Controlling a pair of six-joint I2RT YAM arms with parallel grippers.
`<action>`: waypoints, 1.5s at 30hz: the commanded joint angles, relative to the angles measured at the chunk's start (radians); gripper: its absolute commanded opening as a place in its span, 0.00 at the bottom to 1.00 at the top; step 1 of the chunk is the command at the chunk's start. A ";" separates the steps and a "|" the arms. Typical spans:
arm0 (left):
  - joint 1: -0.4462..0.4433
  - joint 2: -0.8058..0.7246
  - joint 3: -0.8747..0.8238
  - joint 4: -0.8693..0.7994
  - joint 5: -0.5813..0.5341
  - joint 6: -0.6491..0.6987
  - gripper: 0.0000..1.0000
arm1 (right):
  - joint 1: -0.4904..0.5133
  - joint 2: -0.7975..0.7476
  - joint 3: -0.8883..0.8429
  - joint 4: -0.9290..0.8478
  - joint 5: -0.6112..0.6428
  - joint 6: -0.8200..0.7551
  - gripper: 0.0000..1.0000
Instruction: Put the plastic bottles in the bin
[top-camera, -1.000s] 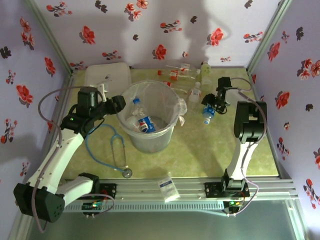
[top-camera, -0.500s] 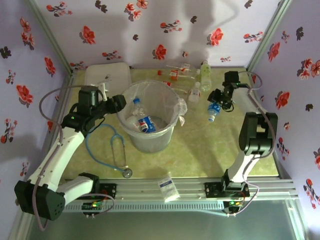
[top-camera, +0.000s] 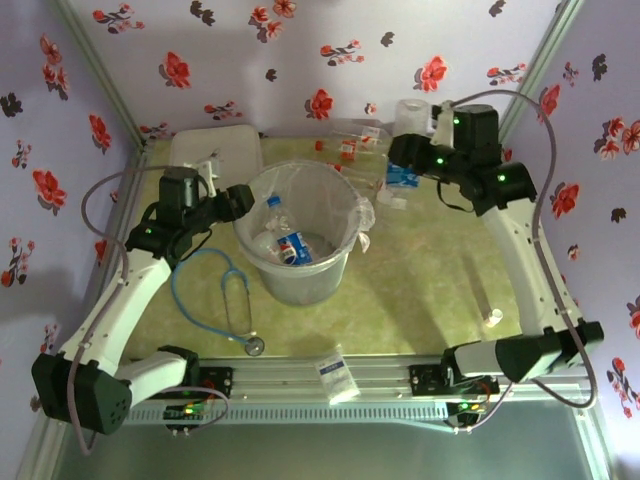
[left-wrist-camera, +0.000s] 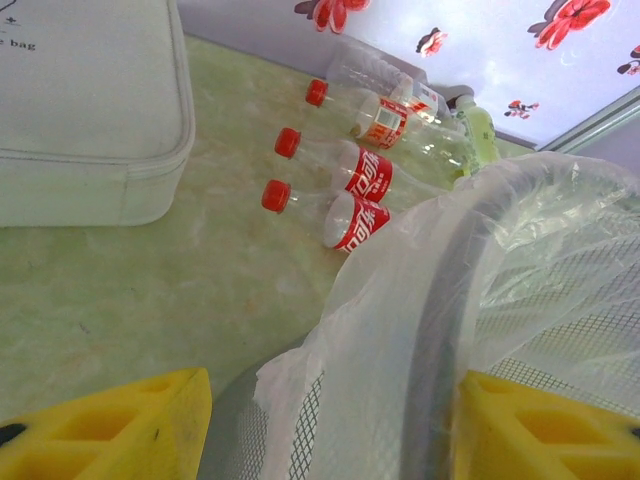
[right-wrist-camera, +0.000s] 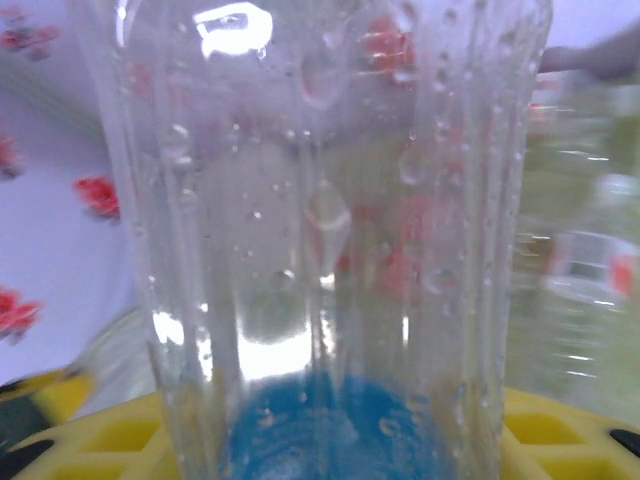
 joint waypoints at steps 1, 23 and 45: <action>-0.016 -0.013 -0.029 0.002 0.014 -0.005 0.62 | 0.117 0.038 0.039 0.074 -0.068 0.040 0.54; -0.017 -0.016 -0.035 0.004 0.005 0.004 0.62 | 0.534 0.361 0.105 -0.056 0.291 -0.131 0.55; -0.017 -0.010 -0.023 -0.010 -0.008 0.015 0.63 | 0.535 0.292 -0.008 0.009 0.368 -0.143 0.99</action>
